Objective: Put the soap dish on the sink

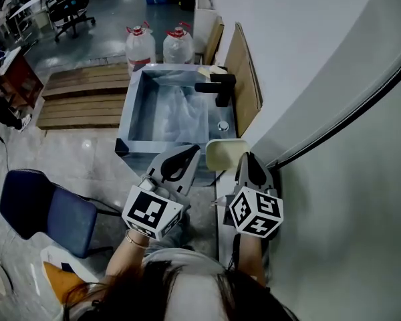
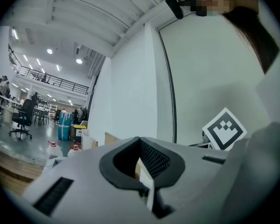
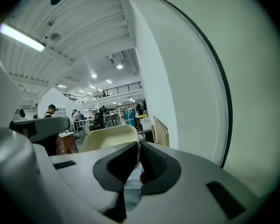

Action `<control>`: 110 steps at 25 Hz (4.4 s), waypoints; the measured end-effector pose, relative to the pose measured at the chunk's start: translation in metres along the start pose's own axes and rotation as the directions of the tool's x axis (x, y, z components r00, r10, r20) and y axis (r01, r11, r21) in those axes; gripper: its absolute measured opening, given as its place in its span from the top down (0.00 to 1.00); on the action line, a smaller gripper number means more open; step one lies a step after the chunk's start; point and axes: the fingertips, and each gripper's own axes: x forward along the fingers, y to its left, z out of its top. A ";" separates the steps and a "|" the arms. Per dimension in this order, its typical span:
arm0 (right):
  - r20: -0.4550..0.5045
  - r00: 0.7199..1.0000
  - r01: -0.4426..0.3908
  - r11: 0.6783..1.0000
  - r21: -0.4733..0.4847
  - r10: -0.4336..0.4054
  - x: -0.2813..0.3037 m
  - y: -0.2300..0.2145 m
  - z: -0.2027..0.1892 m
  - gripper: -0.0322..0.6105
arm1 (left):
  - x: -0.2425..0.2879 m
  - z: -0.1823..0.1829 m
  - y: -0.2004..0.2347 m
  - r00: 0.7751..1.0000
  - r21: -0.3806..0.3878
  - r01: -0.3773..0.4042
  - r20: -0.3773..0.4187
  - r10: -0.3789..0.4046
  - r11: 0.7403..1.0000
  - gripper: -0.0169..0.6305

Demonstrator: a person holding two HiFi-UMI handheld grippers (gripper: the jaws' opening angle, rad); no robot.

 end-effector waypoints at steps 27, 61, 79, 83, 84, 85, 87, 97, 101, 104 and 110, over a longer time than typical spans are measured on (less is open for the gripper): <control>-0.202 0.972 0.088 0.982 -0.168 -0.122 0.116 -0.036 -0.064 0.89 | 0.083 -0.017 0.048 0.991 -0.059 0.123 -0.039 -0.125 0.991 0.96; -0.443 0.891 0.067 0.994 -0.085 -0.098 0.189 -0.089 -0.179 0.89 | 0.158 -0.071 0.073 0.983 -0.096 0.002 -0.181 -0.020 0.995 0.96; -0.487 0.868 0.104 0.995 -0.010 -0.096 0.206 -0.100 -0.199 0.89 | 0.166 -0.082 0.083 0.979 -0.095 -0.032 -0.205 0.012 0.995 0.96; -0.487 0.868 0.108 0.994 -0.008 -0.098 0.209 -0.100 -0.200 0.89 | 0.167 -0.084 0.084 0.979 -0.101 -0.035 -0.203 0.014 0.994 0.96; -0.486 0.868 0.109 0.994 -0.007 -0.099 0.209 -0.100 -0.200 0.89 | 0.166 -0.085 0.083 0.979 -0.103 -0.036 -0.204 0.014 0.994 0.96; -0.485 0.869 0.110 0.994 -0.004 -0.098 0.209 -0.100 -0.201 0.89 | 0.166 -0.085 0.083 0.979 -0.105 -0.037 -0.206 0.015 0.994 0.96; -0.481 0.872 0.108 0.994 0.003 -0.093 0.209 -0.099 -0.200 0.89 | 0.164 -0.086 0.082 0.978 -0.107 -0.038 -0.206 0.015 0.994 0.96; -0.423 0.901 0.093 0.995 -0.033 -0.098 0.201 -0.093 -0.178 0.89 | 0.154 -0.078 0.083 0.981 -0.088 -0.026 -0.196 0.008 0.996 0.96; -0.383 0.918 0.084 0.994 -0.067 -0.104 0.196 -0.086 -0.166 0.89 | 0.146 -0.072 0.084 0.984 -0.086 -0.022 -0.178 0.006 0.996 0.96; -0.345 0.933 0.074 0.993 -0.095 -0.103 0.189 -0.076 -0.152 0.89 | 0.137 -0.065 0.084 0.986 -0.085 -0.016 -0.164 0.002 0.996 0.96; -0.278 0.955 0.067 0.990 -0.124 -0.099 0.174 -0.056 -0.129 0.89 | 0.116 -0.054 0.085 0.990 -0.074 0.000 -0.142 -0.010 0.997 0.96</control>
